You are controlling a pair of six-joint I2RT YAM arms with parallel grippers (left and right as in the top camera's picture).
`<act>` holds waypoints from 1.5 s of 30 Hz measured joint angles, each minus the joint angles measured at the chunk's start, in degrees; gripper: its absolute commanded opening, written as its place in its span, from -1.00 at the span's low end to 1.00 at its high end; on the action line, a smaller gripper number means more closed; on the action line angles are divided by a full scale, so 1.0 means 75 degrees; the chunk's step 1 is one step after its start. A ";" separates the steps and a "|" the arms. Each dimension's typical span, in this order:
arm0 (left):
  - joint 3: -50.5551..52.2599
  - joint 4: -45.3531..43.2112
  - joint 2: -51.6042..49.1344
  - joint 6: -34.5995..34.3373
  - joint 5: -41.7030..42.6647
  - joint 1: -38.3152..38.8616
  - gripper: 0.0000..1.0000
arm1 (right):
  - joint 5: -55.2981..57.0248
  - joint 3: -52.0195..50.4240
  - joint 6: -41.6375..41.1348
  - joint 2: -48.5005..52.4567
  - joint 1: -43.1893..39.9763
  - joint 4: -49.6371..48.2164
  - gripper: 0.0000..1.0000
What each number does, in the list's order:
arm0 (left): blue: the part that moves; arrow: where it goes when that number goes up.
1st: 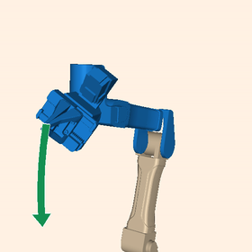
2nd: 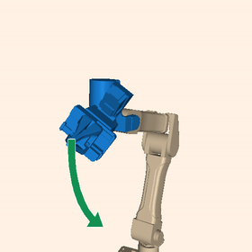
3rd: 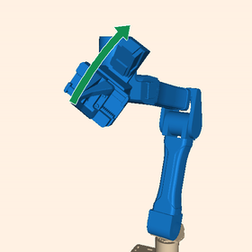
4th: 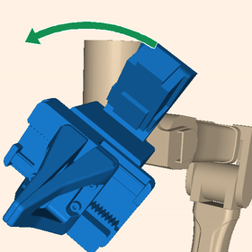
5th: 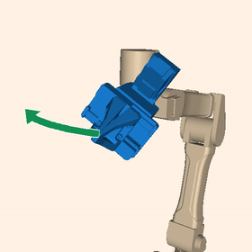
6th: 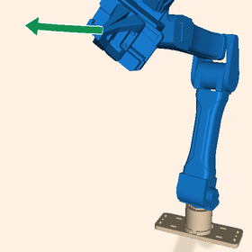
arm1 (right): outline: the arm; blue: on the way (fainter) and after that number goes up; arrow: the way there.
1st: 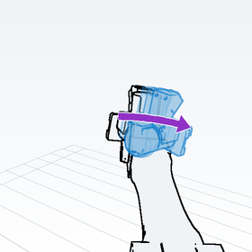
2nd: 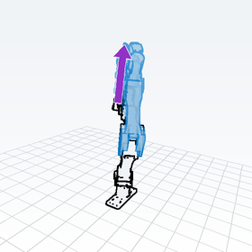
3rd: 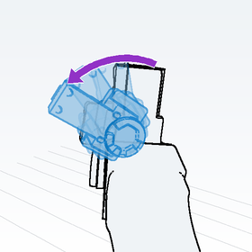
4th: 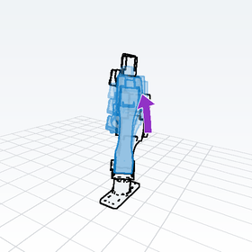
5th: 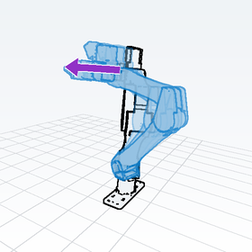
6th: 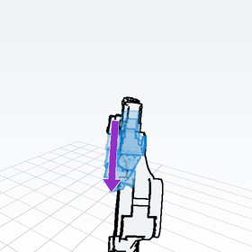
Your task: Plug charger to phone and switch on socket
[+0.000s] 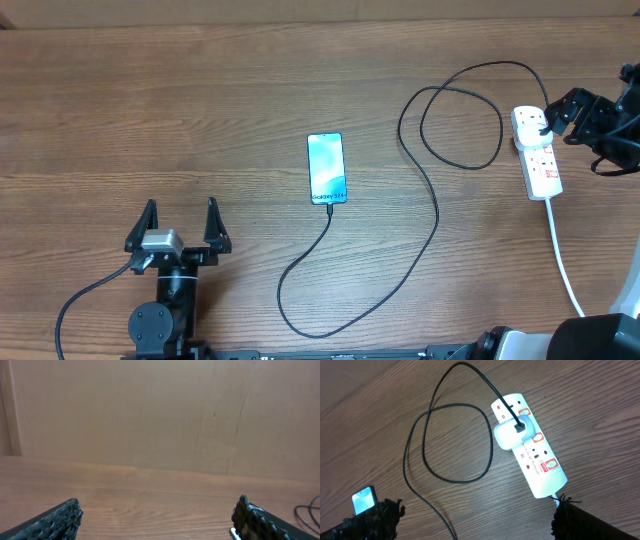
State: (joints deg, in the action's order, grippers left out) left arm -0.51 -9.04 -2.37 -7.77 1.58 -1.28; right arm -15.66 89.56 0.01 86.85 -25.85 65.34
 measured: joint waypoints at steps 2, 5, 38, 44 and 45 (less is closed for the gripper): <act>0.0003 0.0099 0.0149 0.0300 0.0099 -0.0050 0.99 | 0.0000 0.0000 0.0006 0.0000 0.0000 0.0006 1.00; 0.0003 0.0472 0.0219 0.0647 0.0224 -0.0149 0.99 | 0.0003 0.0000 0.0000 0.0000 0.0000 0.0009 1.00; 0.0006 0.1749 0.0219 0.1032 0.0303 -0.0187 0.99 | 0.0003 0.0000 0.0000 0.0000 0.0003 0.0006 1.00; 0.0006 0.1749 0.0219 0.1032 0.0303 -0.0187 0.99 | 0.0003 0.0000 0.0003 0.0000 0.0000 0.0006 1.00; 0.0006 0.1749 0.0219 0.1032 0.0303 -0.0187 1.00 | 0.0003 0.0000 0.0000 0.0000 0.0003 0.0009 1.00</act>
State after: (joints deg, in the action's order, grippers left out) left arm -0.47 4.08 -0.73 -0.03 3.86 -2.68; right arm -15.64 89.56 0.01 86.85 -25.82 65.41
